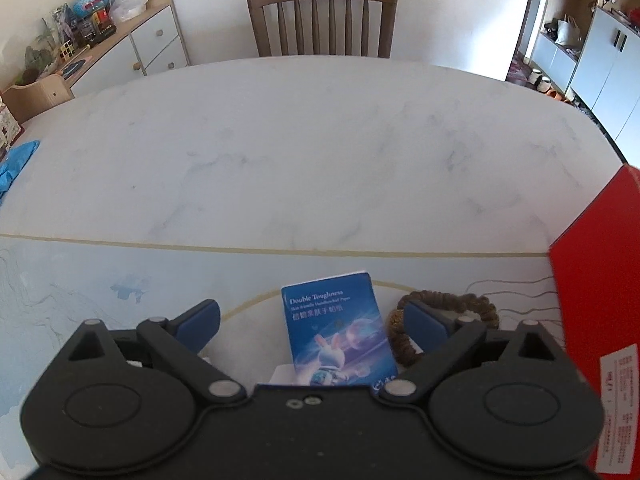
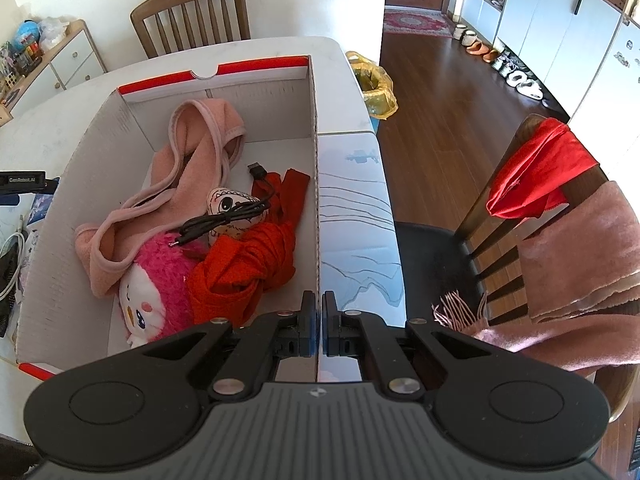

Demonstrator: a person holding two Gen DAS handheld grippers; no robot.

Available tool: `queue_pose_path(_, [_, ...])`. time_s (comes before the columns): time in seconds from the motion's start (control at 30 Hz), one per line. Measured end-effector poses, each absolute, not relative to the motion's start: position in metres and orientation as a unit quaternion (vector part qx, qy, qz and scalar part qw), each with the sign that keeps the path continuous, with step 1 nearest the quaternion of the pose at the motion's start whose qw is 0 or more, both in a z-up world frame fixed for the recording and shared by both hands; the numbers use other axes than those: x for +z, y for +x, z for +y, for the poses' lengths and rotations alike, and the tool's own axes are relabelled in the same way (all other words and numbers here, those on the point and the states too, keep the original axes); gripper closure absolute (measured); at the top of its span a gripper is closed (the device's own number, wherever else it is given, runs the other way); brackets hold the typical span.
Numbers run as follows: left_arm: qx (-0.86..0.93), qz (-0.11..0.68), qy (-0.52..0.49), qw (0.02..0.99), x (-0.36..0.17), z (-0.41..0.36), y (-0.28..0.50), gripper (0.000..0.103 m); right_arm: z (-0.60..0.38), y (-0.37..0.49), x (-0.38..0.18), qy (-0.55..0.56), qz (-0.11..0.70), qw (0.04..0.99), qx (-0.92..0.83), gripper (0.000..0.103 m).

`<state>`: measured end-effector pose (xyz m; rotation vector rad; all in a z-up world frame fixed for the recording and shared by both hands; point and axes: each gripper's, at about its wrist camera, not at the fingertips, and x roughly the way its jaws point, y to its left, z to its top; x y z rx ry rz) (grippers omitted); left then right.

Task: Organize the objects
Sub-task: 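Close the left gripper on the blue tissue pack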

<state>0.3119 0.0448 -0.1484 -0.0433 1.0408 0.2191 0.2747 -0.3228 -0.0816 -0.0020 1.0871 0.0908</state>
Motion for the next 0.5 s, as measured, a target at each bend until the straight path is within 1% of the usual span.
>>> queue_pose_path(0.17, [0.112, 0.496, -0.037, 0.860, -0.153, 0.050, 0.315, 0.008, -0.322, 0.275, -0.083, -0.001, 0.519, 0.854, 0.042, 0.101])
queue_pose_path(0.23, [0.117, 0.496, -0.045, 0.859, -0.154, 0.051, 0.316, 0.012, -0.322, 0.275, -0.083, -0.002, 0.519, 0.854, 0.042, 0.101])
queue_pose_path(0.3, [0.112, 0.505, -0.053, 0.854, -0.156, 0.054, 0.317, 0.024, -0.322, 0.276, -0.083, -0.002, 0.520, 0.853, 0.041, 0.101])
queue_pose_path(0.37, [0.106, 0.506, -0.062, 0.854, -0.157, 0.055, 0.317, 0.027, -0.322, 0.277, -0.083, -0.002, 0.520, 0.853, 0.041, 0.101])
queue_pose_path(0.43, [0.103, 0.503, -0.067, 0.856, -0.157, 0.056, 0.316, 0.032, -0.322, 0.277, -0.083, -0.002, 0.520, 0.853, 0.041, 0.101])
queue_pose_path(0.5, [0.097, 0.502, -0.071, 0.856, -0.156, 0.055, 0.315, 0.047, -0.322, 0.277, -0.083, -0.002, 0.520, 0.853, 0.041, 0.101])
